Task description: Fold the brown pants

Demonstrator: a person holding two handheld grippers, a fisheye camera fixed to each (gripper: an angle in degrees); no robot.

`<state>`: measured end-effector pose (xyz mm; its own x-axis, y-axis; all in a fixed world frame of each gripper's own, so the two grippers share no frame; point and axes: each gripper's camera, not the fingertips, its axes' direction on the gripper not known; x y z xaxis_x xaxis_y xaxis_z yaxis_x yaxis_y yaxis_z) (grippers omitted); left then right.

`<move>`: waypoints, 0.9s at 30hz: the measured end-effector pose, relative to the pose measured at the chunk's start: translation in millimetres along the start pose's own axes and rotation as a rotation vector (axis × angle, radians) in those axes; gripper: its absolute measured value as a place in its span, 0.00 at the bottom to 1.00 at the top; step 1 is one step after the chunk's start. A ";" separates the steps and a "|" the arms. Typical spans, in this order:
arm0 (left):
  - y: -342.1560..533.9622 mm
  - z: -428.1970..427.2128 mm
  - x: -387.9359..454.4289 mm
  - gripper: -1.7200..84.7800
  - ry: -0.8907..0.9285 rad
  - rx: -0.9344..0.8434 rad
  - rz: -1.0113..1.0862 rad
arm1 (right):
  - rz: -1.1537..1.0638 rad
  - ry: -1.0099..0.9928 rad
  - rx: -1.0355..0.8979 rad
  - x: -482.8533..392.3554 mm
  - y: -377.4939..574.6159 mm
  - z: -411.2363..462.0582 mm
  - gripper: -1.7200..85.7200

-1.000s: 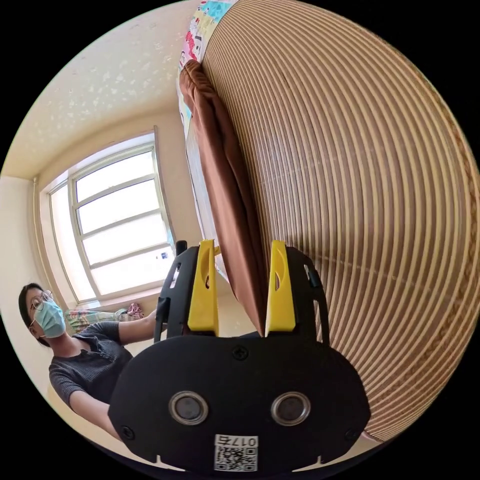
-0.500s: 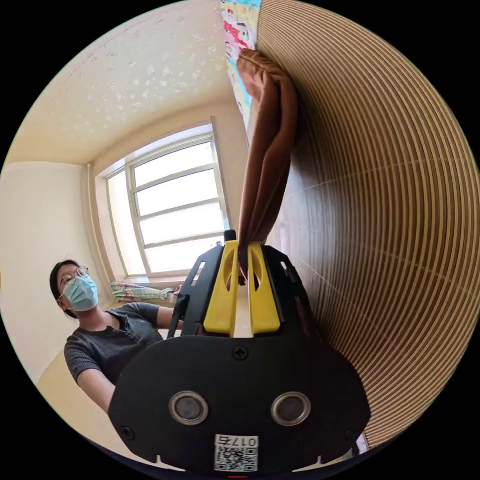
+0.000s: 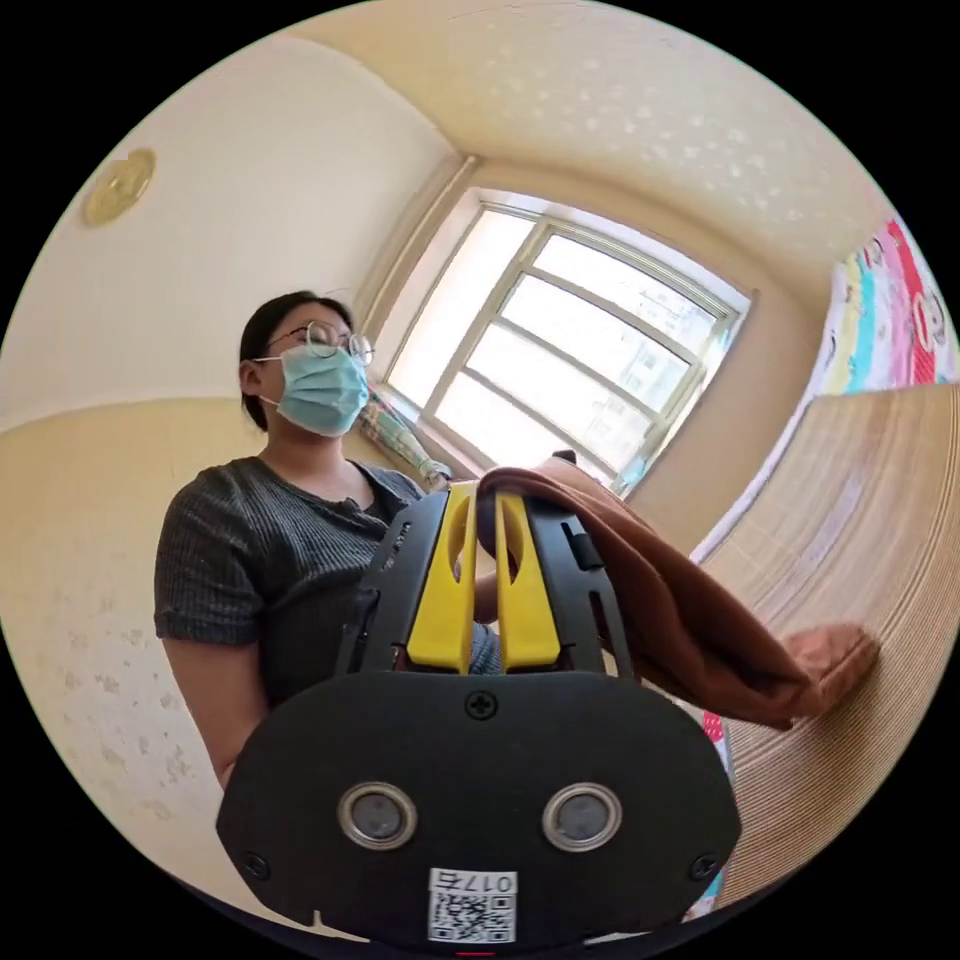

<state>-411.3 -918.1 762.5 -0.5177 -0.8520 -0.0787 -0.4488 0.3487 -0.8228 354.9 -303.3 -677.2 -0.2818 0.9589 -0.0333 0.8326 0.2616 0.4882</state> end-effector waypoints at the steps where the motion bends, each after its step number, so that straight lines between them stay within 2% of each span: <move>1: -18.7 2.0 31.5 0.06 -0.002 0.010 0.092 | -0.077 -0.013 -0.011 -26.3 -16.5 8.0 0.04; 5: -71.8 12.5 107.9 0.06 -0.042 0.062 0.320 | -0.177 -0.022 -0.012 -68.6 -60.7 16.0 0.04; 9: -103.5 19.9 90.2 0.06 -0.200 0.057 0.249 | -0.115 0.216 0.016 -47.4 -90.9 -7.5 0.04; 10: -109.9 23.4 67.4 0.05 -0.277 0.049 0.202 | -0.063 0.324 0.014 -24.7 -94.5 -20.7 0.04; 12: -118.0 29.1 13.4 0.06 -0.325 0.037 0.076 | 0.058 0.403 0.039 21.4 -96.3 -42.4 0.04; 14: -121.5 36.6 -68.4 0.06 -0.327 0.033 -0.104 | 0.150 0.402 0.070 67.3 -95.1 -61.9 0.04; 16: -120.9 41.7 -117.6 0.06 -0.361 0.003 -0.180 | 0.274 0.432 0.071 120.3 -89.6 -80.7 0.04; 18: -116.2 48.1 -155.2 0.06 -0.448 -0.049 -0.229 | 0.371 0.454 0.041 154.2 -78.2 -86.0 0.04; 20: -97.0 61.4 -196.9 0.06 -0.610 -0.180 -0.305 | 0.483 0.444 0.026 185.8 -54.2 -89.1 0.04; 22: -67.6 69.7 -223.6 0.06 -0.650 -0.257 -0.366 | 0.607 0.410 0.059 209.7 -9.4 -93.4 0.05; 27: 50.0 72.2 -255.7 0.06 -0.491 -0.187 -0.578 | 0.759 0.421 0.126 201.9 82.0 -91.4 0.06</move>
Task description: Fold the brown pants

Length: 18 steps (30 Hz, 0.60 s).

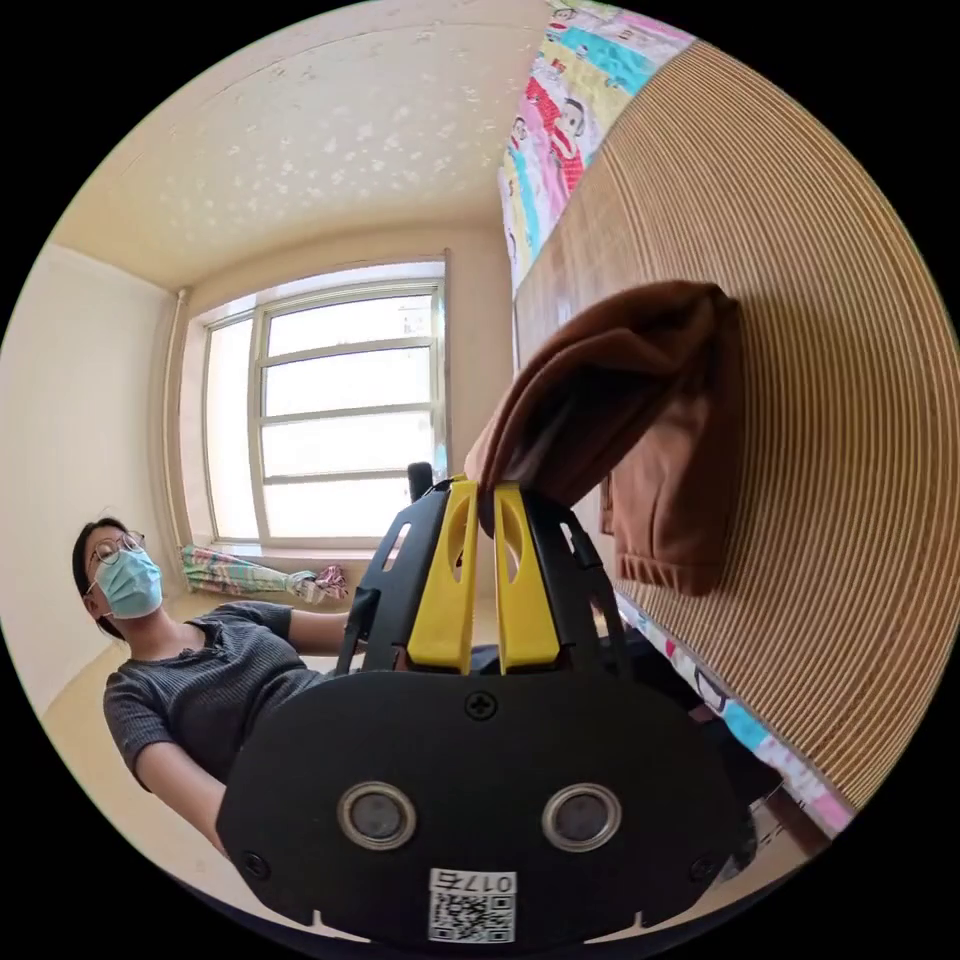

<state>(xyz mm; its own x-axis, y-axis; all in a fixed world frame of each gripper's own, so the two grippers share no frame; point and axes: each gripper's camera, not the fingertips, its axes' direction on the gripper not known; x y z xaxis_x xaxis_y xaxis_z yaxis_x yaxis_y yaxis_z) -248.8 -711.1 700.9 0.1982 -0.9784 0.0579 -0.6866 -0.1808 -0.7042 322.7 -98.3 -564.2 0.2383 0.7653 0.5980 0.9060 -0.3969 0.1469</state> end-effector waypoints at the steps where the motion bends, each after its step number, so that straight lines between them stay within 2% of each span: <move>1: 24.4 12.4 -15.4 0.06 0.026 -0.007 -0.066 | 0.070 0.034 -0.008 14.5 17.9 2.9 0.06; 5: 96.3 58.3 -58.8 0.07 -0.006 -0.081 -0.295 | 0.278 0.069 -0.037 54.2 54.3 9.4 0.06; 7: 109.3 71.9 -74.3 0.07 -0.032 -0.104 -0.382 | 0.376 0.103 -0.067 68.1 54.8 13.2 0.07; 10: 103.4 81.8 -94.4 0.08 -0.112 -0.149 -0.485 | 0.409 0.127 -0.145 67.7 26.4 15.0 0.09; 13: 74.5 63.4 -95.3 0.11 -0.195 -0.076 -0.478 | 0.418 0.329 -0.170 40.9 -19.5 1.0 0.12; 15: 51.0 52.3 -92.8 0.13 -0.189 -0.025 -0.438 | 0.363 0.393 -0.112 15.9 -49.2 -14.0 0.14; 18: 6.0 58.7 -97.7 0.17 -0.209 -0.064 -0.381 | 0.286 0.350 -0.048 -9.4 -100.6 -28.7 0.19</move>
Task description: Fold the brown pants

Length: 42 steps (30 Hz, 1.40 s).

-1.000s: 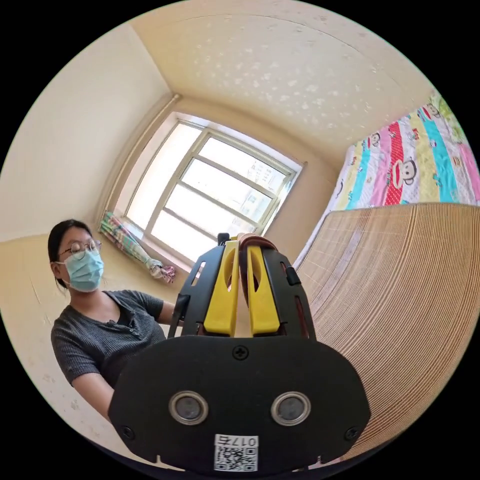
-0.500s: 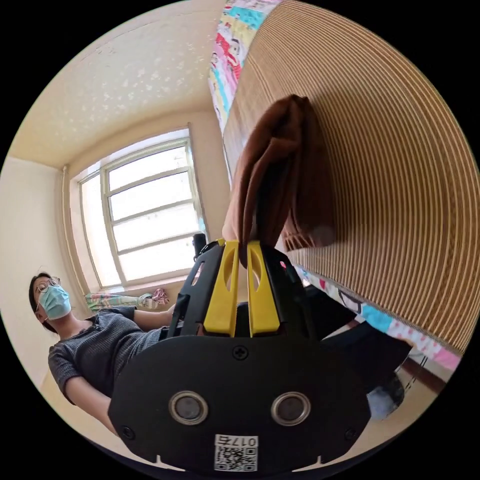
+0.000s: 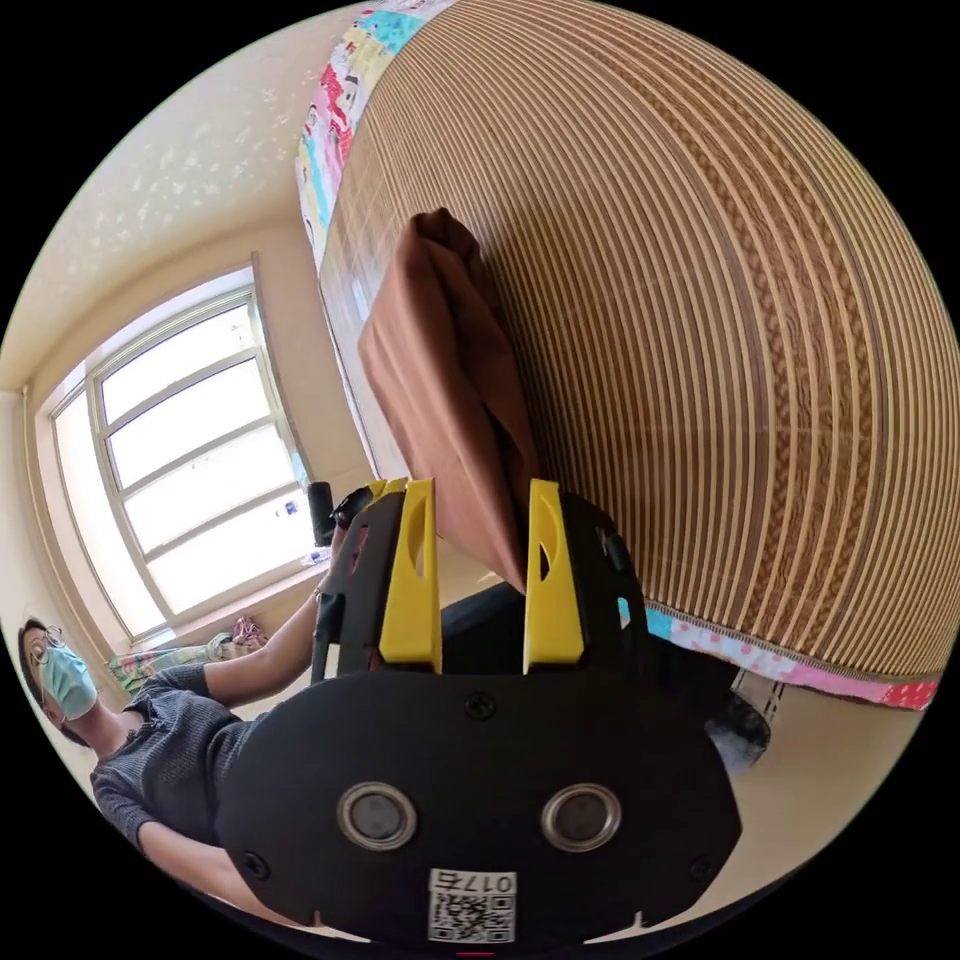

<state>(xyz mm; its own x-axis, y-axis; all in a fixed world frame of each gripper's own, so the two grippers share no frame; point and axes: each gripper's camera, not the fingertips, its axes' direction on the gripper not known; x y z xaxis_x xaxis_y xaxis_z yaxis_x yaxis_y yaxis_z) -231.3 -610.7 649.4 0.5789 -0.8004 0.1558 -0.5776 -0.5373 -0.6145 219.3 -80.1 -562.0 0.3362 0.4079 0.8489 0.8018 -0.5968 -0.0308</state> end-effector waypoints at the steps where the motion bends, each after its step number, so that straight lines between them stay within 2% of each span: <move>1: -17.8 8.7 4.7 0.17 -0.031 -0.026 0.021 | -0.020 -0.013 0.004 -8.4 -19.1 -3.3 0.20; 7: -88.9 69.0 19.8 0.17 -0.063 -0.127 0.063 | -0.022 0.063 -0.143 -28.0 -112.5 30.7 0.22; 12: -106.2 81.6 24.9 0.12 -0.093 -0.119 0.096 | -0.002 0.110 -0.142 -45.9 -152.4 44.9 0.18; 17: -111.1 44.3 13.2 0.09 -0.184 0.006 0.084 | 0.037 0.037 -0.161 -68.8 -183.4 78.8 0.17; 22: -127.5 -32.8 -39.3 0.09 -0.363 0.090 -0.010 | -0.015 0.027 -0.281 -135.3 -241.5 197.4 0.17; 24: -131.4 -76.5 -67.5 0.09 -0.444 0.157 -0.095 | -0.002 0.005 -0.305 -157.1 -262.0 248.4 0.17; 26: -104.5 -153.3 -103.1 0.08 -0.551 0.411 -0.293 | 0.041 -0.036 -0.310 -174.8 -282.5 297.1 0.17; 27: -93.0 -170.7 -111.4 0.08 -0.560 0.475 -0.347 | 0.070 -0.069 -0.316 -186.1 -297.0 328.9 0.17; 29: -32.5 -222.6 -146.9 0.09 -0.471 0.693 -0.520 | 0.077 -0.096 -0.341 -208.0 -321.3 376.5 0.17; 32: 46.8 -224.2 -182.2 0.09 -0.366 0.798 -0.593 | 0.044 -0.076 -0.417 -249.0 -370.7 444.5 0.17; 33: 60.7 -217.0 -188.5 0.09 -0.371 0.786 -0.612 | 0.032 -0.060 -0.429 -262.6 -392.0 462.1 0.17; 36: 118.5 -156.2 -223.3 0.09 -0.397 0.602 -0.711 | 0.006 -0.031 -0.393 -280.0 -441.7 473.2 0.15; 38: 162.4 -94.2 -249.0 0.09 -0.374 0.433 -0.778 | -0.041 -0.018 -0.334 -280.7 -465.5 457.1 0.12; 42: 214.7 -20.3 -270.6 0.08 -0.338 0.232 -0.860 | -0.163 0.012 -0.262 -252.8 -500.5 389.9 0.05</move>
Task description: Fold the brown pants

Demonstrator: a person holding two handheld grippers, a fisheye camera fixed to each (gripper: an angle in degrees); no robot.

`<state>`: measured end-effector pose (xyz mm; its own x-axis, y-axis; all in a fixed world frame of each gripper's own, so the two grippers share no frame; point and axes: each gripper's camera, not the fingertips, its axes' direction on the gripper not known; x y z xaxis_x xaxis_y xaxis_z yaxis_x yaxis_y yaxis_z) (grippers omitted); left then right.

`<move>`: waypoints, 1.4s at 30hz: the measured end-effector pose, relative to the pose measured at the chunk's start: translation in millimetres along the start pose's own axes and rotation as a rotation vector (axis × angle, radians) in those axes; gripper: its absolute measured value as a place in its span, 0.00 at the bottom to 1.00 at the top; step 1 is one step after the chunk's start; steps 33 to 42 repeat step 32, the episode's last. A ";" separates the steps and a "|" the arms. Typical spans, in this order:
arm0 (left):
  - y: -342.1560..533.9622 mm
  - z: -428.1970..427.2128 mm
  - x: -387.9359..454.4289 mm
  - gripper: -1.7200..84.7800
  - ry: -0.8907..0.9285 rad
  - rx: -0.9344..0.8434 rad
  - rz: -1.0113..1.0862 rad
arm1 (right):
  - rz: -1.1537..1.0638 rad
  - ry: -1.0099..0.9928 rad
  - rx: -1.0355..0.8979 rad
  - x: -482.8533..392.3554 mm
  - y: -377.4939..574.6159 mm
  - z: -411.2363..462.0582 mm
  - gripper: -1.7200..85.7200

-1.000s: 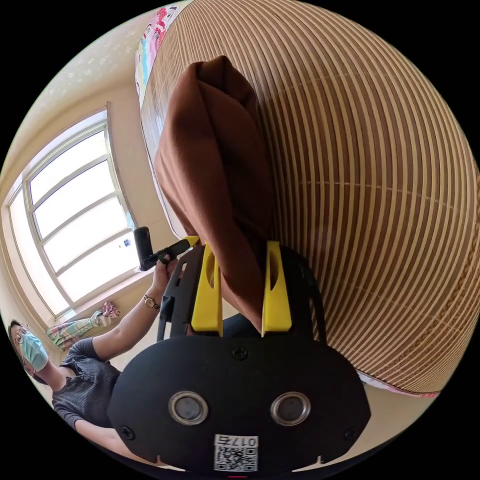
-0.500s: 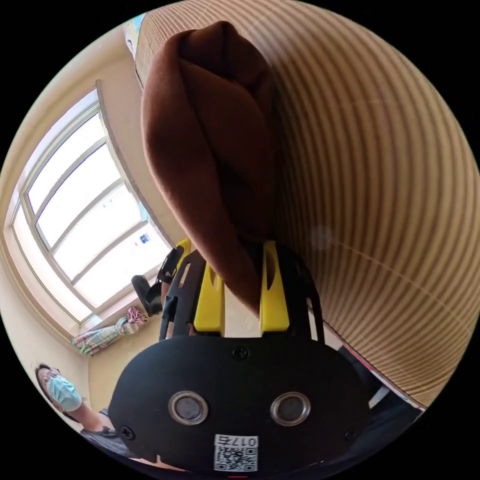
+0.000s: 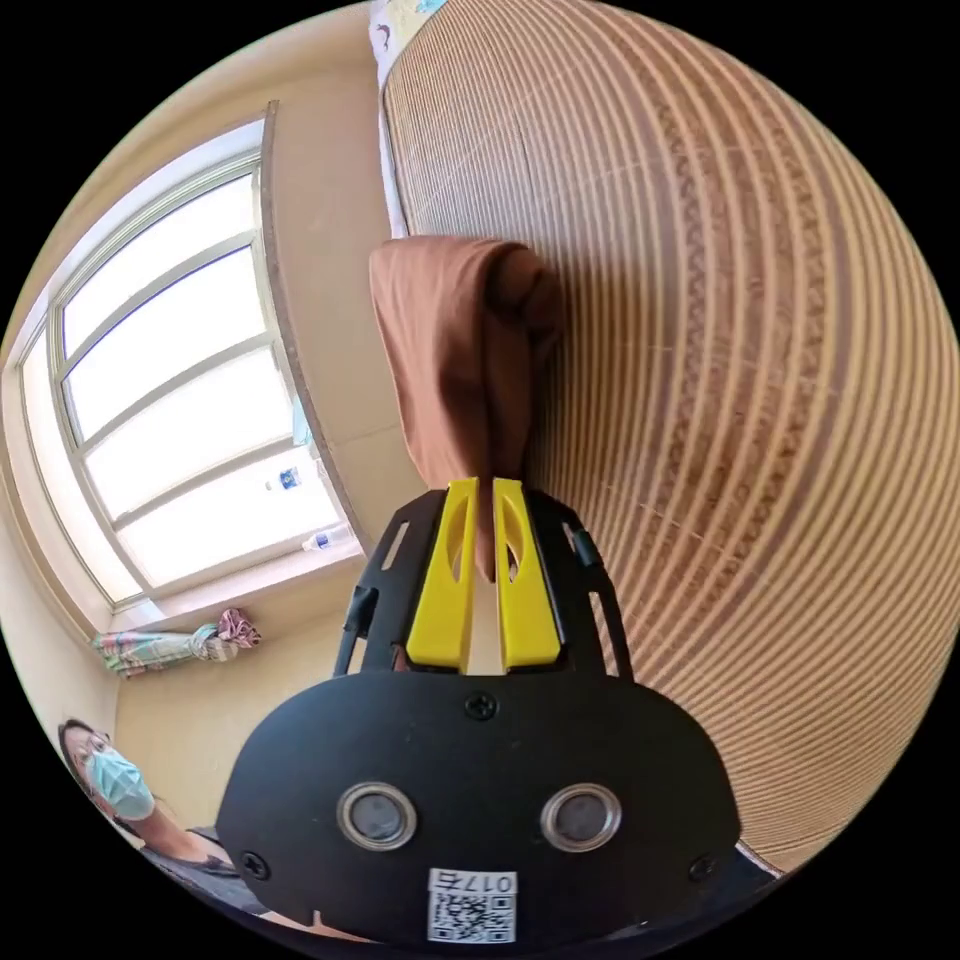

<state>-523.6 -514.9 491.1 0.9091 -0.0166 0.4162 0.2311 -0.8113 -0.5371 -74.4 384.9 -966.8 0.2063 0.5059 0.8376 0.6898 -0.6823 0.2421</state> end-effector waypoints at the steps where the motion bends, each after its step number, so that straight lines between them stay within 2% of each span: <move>1: 8.6 14.3 -6.4 0.08 0.006 -0.038 -0.006 | -0.002 0.041 -0.022 17.8 3.9 -20.9 0.04; 5: -0.9 31.3 15.7 0.05 0.040 -0.055 0.103 | 0.034 0.250 -0.118 81.1 45.5 -82.1 0.03; 7: -22.0 31.0 46.5 0.02 0.028 -0.056 0.210 | 0.160 0.426 -0.181 131.1 93.1 -117.7 0.03; 9: -47.6 27.7 87.8 0.02 0.011 -0.046 0.353 | 0.255 0.474 -0.196 164.9 133.1 -141.9 0.03; 11: -81.3 23.4 149.4 0.01 -0.013 -0.029 0.560 | 0.303 0.455 -0.151 189.0 172.1 -166.4 0.03; 14: -118.1 25.4 227.1 0.01 -0.083 -0.031 0.786 | 0.346 0.368 0.021 219.4 233.2 -204.6 0.02; 18: -151.2 43.0 311.0 0.01 -0.186 -0.080 0.984 | 0.416 0.239 0.339 268.5 317.3 -230.2 0.02; 20: -163.0 62.4 363.2 0.01 -0.269 -0.109 1.102 | 0.469 0.178 0.497 291.2 357.6 -225.3 0.02; 22: -164.8 79.4 401.6 0.01 -0.331 -0.137 1.175 | 0.508 0.064 0.734 317.9 417.1 -198.5 0.02; 25: -151.2 102.9 461.1 0.01 -0.342 -0.157 1.273 | 0.589 -0.042 0.958 359.6 484.0 -137.8 0.02; 29: -99.7 135.2 531.8 0.01 -0.249 -0.182 1.418 | 0.872 -0.154 0.988 435.5 538.4 -45.2 0.02; 31: -71.4 147.3 550.5 0.01 -0.189 -0.192 1.474 | 1.020 -0.277 1.086 470.0 565.3 11.3 0.02; 32: -52.7 154.8 558.1 0.01 -0.147 -0.202 1.505 | 1.027 -0.311 1.136 475.6 570.1 23.3 0.02; 42: -52.7 154.8 558.1 0.01 -0.147 -0.202 1.505 | 1.027 -0.311 1.136 475.6 570.1 23.3 0.02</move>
